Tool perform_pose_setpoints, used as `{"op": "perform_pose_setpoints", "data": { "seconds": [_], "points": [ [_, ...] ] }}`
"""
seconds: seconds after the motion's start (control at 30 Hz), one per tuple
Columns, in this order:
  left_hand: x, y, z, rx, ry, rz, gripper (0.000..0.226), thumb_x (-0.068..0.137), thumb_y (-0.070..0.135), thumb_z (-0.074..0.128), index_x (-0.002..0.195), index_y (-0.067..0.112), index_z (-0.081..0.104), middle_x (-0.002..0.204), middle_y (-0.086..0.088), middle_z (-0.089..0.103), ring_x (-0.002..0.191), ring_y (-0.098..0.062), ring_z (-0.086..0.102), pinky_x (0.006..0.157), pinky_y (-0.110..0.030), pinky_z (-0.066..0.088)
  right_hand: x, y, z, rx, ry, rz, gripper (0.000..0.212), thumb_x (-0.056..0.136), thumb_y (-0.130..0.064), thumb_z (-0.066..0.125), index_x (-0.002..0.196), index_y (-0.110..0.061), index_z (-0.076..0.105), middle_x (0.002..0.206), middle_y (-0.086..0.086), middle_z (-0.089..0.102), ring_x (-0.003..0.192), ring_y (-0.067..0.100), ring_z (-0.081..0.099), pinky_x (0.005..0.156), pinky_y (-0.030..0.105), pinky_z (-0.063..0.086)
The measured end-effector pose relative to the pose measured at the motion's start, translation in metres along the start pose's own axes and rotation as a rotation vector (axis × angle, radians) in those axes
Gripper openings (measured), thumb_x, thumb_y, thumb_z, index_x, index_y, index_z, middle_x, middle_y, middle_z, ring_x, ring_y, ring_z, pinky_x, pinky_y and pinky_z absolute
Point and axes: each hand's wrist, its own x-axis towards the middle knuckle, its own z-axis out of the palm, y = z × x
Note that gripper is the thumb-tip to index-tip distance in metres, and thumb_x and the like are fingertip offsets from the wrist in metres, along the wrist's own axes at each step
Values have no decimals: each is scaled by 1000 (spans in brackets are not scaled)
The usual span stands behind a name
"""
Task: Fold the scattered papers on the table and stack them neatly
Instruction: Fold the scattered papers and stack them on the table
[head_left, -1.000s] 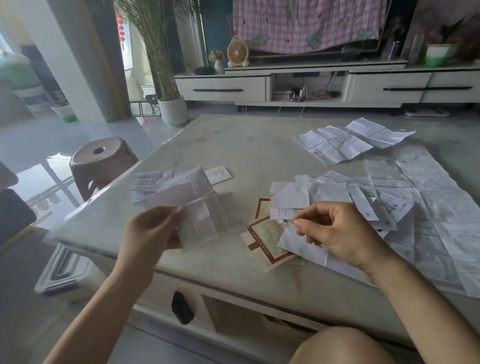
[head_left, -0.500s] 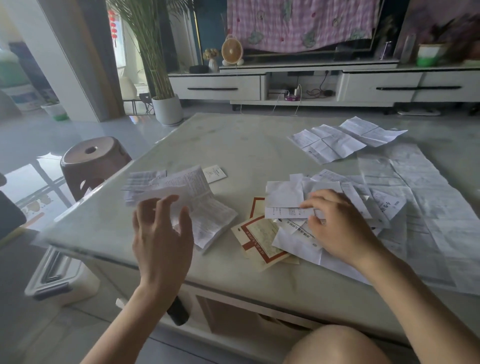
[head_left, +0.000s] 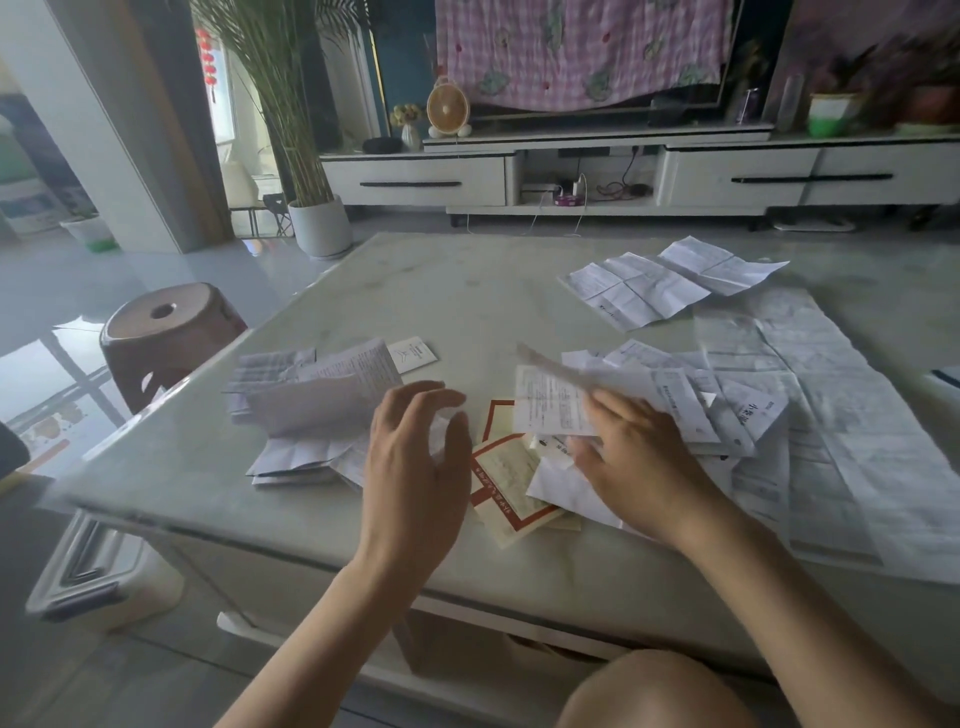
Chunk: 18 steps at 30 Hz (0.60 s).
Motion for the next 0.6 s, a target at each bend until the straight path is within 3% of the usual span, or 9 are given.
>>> {"op": "perform_pose_setpoints", "data": {
  "seconds": [0.1,0.17,0.23,0.33,0.5,0.6],
  "points": [
    [6,11,3,-226,-57,-147,19,84,32,57,103,28,61,111,8,59,100,-15,60,83,-34,51,-2,-8,-20,348,386,-62,36,91,-21,50,123,-7,57,121,3,59,110,5,51,96,11,34],
    [12,22,4,-385,-120,-249,30,81,41,65,107,28,59,115,6,61,107,-9,57,86,-24,50,-9,-10,-37,679,539,10,26,86,-20,55,108,-14,66,100,-1,68,89,3,60,80,7,43],
    [17,31,5,-537,-203,-363,44,75,45,64,113,25,57,116,7,62,110,-9,58,87,-19,48,-16,-10,-47,1002,534,145,13,86,-15,62,95,-22,69,82,4,73,75,17,67,73,20,51],
    [21,37,7,-675,-352,-484,56,78,50,65,121,17,57,111,0,68,102,-13,65,85,-27,53,-20,-12,-47,1203,397,270,18,85,-6,62,91,-22,70,78,-5,74,73,11,70,69,23,56],
    [19,47,10,-665,-335,-521,14,90,21,58,96,13,68,82,-1,73,77,-17,70,70,-31,58,-18,-14,-42,1195,306,314,17,83,-3,64,88,-18,70,86,3,73,84,19,69,81,30,55],
    [17,47,8,-636,-335,-495,11,91,15,56,90,12,66,74,3,72,72,-15,69,67,-32,59,-18,-15,-40,1195,284,318,20,83,-1,63,89,-20,68,86,1,72,82,16,68,73,23,56]
  ]
}}
